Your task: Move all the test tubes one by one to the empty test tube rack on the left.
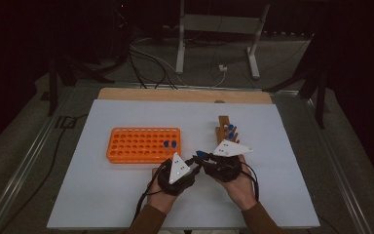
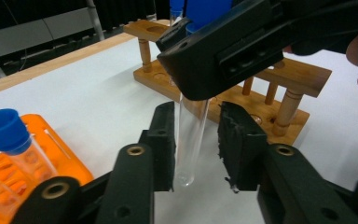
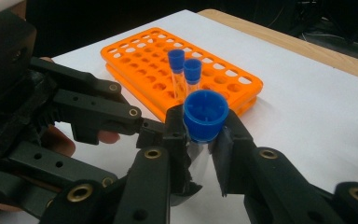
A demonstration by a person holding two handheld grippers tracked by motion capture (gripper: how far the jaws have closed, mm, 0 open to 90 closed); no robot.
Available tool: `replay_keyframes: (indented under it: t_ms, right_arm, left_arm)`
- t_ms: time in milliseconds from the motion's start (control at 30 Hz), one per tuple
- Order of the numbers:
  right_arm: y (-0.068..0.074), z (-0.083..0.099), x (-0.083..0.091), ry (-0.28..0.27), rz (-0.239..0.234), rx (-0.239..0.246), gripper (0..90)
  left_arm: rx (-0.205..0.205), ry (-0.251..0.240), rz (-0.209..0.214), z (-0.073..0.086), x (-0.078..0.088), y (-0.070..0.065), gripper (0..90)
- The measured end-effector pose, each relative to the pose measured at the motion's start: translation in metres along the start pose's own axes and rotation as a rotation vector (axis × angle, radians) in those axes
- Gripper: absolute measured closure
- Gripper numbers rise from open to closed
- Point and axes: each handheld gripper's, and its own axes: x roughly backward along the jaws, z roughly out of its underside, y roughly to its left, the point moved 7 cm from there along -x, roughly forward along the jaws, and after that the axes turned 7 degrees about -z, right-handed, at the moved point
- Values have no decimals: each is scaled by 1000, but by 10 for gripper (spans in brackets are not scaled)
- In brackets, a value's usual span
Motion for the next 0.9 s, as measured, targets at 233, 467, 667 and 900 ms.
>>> replay_keyframes:
  t_ms: [233, 467, 667, 900]
  right_arm:
    - [0, 1, -1, 6, -13, -2, 764]
    - [0, 1, -1, 7, -17, -2, 760]
    - [0, 0, 1, -1, -18, 3, 657]
    - [-4, -2, 5, -13, -17, -18, 514]
  left_arm:
    - [3, -10, -5, -1, 1, 1, 752]
    - [-1, -17, -3, -1, 1, 1, 780]
    - [12, -15, -13, -1, 1, 5, 782]
    - [42, -13, -30, 0, 5, 15, 783]
